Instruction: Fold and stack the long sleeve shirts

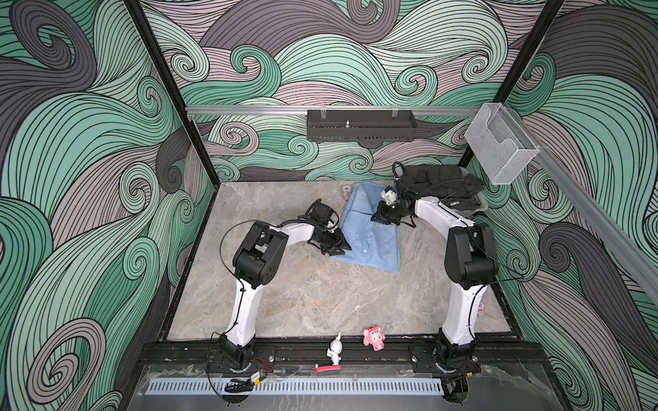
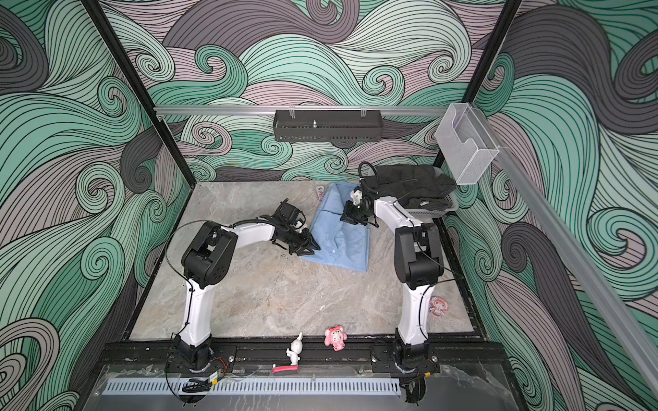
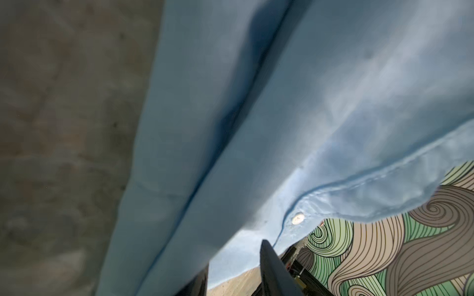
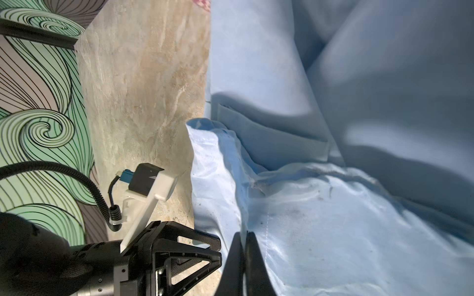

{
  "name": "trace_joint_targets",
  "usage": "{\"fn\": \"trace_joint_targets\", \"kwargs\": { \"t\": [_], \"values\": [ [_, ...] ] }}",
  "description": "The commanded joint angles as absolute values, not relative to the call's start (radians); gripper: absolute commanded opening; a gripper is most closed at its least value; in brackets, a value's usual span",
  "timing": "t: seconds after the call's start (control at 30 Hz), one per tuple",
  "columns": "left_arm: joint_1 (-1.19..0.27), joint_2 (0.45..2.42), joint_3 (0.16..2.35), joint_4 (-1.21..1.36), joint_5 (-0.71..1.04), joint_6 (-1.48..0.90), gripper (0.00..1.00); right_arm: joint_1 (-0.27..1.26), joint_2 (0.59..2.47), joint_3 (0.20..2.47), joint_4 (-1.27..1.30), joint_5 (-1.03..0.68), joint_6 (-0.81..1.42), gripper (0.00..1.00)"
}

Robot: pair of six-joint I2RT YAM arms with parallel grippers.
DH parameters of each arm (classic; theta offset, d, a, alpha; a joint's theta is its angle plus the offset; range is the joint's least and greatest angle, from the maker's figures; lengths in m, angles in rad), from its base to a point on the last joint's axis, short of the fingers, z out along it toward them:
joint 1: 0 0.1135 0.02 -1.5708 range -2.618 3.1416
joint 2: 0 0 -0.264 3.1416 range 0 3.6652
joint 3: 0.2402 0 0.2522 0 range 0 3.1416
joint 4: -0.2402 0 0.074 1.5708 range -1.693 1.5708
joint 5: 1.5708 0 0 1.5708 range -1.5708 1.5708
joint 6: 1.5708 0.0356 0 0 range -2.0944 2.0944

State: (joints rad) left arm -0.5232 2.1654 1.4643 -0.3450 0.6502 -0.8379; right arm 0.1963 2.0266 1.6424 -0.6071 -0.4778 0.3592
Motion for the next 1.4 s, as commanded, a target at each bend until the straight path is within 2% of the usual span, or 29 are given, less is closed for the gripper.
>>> {"fn": "trace_joint_targets", "kwargs": {
  "t": [0.0, 0.2, 0.27, 0.37, 0.4, 0.47, 0.53, 0.7, 0.83, 0.97, 1.17, 1.37],
  "values": [
    [-0.520, 2.202, 1.501, -0.453, 0.612, -0.781, 0.36, 0.196, 2.093, 1.742, -0.699, -0.385, 0.225, 0.00],
    [-0.517, 2.226, 1.521, -0.517, 0.603, -0.753, 0.36, 0.193, 2.228, 1.860, -0.760, -0.276, 0.137, 0.00],
    [-0.517, 2.221, 1.530, -0.527, 0.601, -0.744, 0.39, 0.188, 2.252, 1.863, -0.764, -0.269, 0.136, 0.13],
    [-0.516, 2.192, 1.532, -0.535, 0.598, -0.728, 0.48, 0.183, 2.224, 1.826, -0.759, -0.278, 0.141, 0.42],
    [-0.515, 2.181, 1.531, -0.535, 0.594, -0.724, 0.52, 0.184, 2.205, 1.809, -0.750, -0.276, 0.142, 0.49],
    [-0.516, 2.151, 1.529, -0.529, 0.595, -0.725, 0.55, 0.182, 2.154, 1.763, -0.721, -0.268, 0.148, 0.56],
    [-0.522, 2.123, 1.524, -0.514, 0.595, -0.727, 0.56, 0.174, 2.127, 1.736, -0.698, -0.252, 0.159, 0.58],
    [-0.558, 2.127, 1.501, -0.459, 0.605, -0.781, 0.57, 0.153, 2.207, 1.778, -0.741, -0.248, 0.171, 0.52],
    [-0.559, 2.144, 1.439, -0.387, 0.607, -0.827, 0.54, 0.161, 2.265, 1.771, -0.766, -0.267, 0.185, 0.35],
    [-0.552, 2.144, 1.430, -0.440, 0.564, -0.799, 0.54, 0.168, 2.255, 1.700, -0.758, -0.290, 0.227, 0.23],
    [-0.480, 2.111, 1.370, -0.458, 0.552, -0.770, 0.54, 0.222, 2.151, 1.504, -0.723, -0.316, 0.287, 0.21],
    [-0.376, 2.024, 1.320, -0.529, 0.571, -0.692, 0.56, 0.351, 1.996, 1.223, -0.601, -0.376, 0.485, 0.19]
  ]
}}
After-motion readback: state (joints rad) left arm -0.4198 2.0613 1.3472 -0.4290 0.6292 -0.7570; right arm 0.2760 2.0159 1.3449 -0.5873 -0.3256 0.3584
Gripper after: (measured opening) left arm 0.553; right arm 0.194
